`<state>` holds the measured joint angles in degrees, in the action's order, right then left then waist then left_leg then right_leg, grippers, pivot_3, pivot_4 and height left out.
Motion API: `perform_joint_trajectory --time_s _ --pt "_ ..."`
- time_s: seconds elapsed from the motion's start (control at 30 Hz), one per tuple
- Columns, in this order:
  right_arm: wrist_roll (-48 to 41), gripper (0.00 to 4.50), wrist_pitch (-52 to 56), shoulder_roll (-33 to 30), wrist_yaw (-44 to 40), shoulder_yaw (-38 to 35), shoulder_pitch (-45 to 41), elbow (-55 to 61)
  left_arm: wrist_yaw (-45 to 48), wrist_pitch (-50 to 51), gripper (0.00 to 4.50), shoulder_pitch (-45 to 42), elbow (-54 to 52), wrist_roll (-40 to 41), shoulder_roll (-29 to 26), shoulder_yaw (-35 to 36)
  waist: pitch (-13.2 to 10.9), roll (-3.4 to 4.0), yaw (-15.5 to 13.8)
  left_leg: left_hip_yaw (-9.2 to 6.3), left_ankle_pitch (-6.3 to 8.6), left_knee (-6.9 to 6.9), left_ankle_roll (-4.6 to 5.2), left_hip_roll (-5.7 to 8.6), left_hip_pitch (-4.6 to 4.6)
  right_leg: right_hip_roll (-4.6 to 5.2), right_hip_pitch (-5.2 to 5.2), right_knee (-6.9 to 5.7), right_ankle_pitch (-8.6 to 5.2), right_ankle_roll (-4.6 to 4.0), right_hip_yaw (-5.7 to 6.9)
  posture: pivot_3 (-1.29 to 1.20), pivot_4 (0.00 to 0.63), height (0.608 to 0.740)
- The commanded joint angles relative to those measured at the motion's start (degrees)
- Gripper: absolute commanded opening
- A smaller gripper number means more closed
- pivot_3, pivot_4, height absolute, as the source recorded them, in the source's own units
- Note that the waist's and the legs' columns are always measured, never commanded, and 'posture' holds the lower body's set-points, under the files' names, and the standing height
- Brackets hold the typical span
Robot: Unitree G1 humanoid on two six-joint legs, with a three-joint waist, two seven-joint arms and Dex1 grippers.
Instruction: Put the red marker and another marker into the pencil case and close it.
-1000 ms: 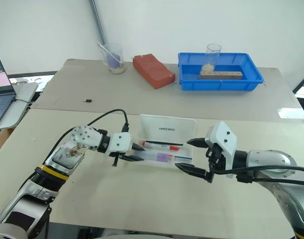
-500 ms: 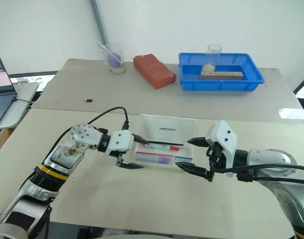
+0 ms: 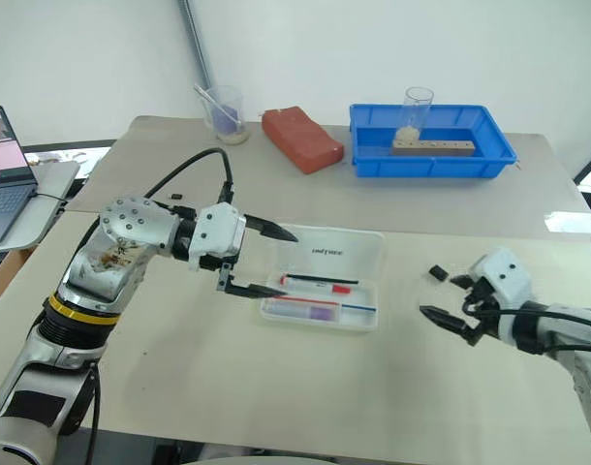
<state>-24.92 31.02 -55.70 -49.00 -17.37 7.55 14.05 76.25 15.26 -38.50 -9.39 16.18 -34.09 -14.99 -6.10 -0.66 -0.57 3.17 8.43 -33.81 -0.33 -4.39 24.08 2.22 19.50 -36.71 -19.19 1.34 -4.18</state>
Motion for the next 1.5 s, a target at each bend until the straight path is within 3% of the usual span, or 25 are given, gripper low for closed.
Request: perform_joint_trajectory --time_s 0.03,0.4,0.63,1.07,1.17,1.3,1.5 --pt "3.4 4.50 -4.8 -1.6 -1.8 -0.1 -2.9 -5.1 0.1 1.2 4.45 -0.5 -3.8 3.1 1.4 -0.2 0.0 0.04 0.0 0.00 0.01 0.00 0.01 0.00 -0.05 0.00 -0.07 0.02 -0.01 0.01 0.00 0.00 0.150 0.740" --pt "11.8 4.50 -9.6 4.7 -3.7 13.0 -24.3 -29.3 -2.7 1.7 4.45 0.2 -3.9 3.5 3.0 0.3 -0.1 0.11 1.0 0.00 0.03 0.02 0.05 0.04 -0.30 0.00 -0.31 0.08 -0.03 0.03 -0.07 0.00 0.150 0.740" --pt "14.8 4.50 -10.6 6.6 -6.3 16.8 -31.7 -39.6 -3.6 2.5 4.45 -0.2 -4.1 3.4 2.5 0.8 -0.2 0.23 0.6 0.02 0.03 0.00 0.05 0.22 -0.30 0.00 -0.34 0.06 -0.09 0.13 -0.53 0.00 0.150 0.740" --pt "14.3 0.29 -12.5 6.3 -8.2 14.6 -30.2 -38.8 -5.3 2.4 4.50 1.2 -5.7 3.7 1.3 1.3 -0.1 0.23 0.5 0.02 0.03 -0.02 0.05 0.51 -0.32 -0.02 -0.49 0.05 -0.21 0.36 -1.19 0.00 0.150 0.740" --pt "12.1 0.26 -12.7 4.7 -11.4 13.6 -26.7 -29.3 -5.2 2.2 4.50 1.5 -5.5 3.9 0.6 1.9 -0.1 0.25 0.5 0.02 0.03 0.00 0.05 0.54 -0.30 -0.03 -0.49 0.05 -0.24 0.40 -1.24 0.00 0.150 0.740" --pt "5.6 0.26 -4.8 1.4 -16.6 12.7 -21.5 -10.2 -4.3 3.2 4.50 2.9 -5.8 5.3 -1.6 3.2 -0.2 0.46 0.8 0.03 0.04 -0.01 0.04 0.53 -0.30 -0.05 -0.46 0.02 -0.25 0.42 -1.31 0.00 0.150 0.740" --pt "1.6 0.26 3.5 1.5 -16.8 18.2 -23.2 4.6 1.7 2.1 4.50 8.8 -7.3 5.2 -10.0 3.4 -0.3 0.37 1.6 -0.01 0.05 0.08 0.04 0.46 -0.37 -0.12 -0.46 0.02 -0.26 0.41 -1.30 0.00 0.150 0.740"
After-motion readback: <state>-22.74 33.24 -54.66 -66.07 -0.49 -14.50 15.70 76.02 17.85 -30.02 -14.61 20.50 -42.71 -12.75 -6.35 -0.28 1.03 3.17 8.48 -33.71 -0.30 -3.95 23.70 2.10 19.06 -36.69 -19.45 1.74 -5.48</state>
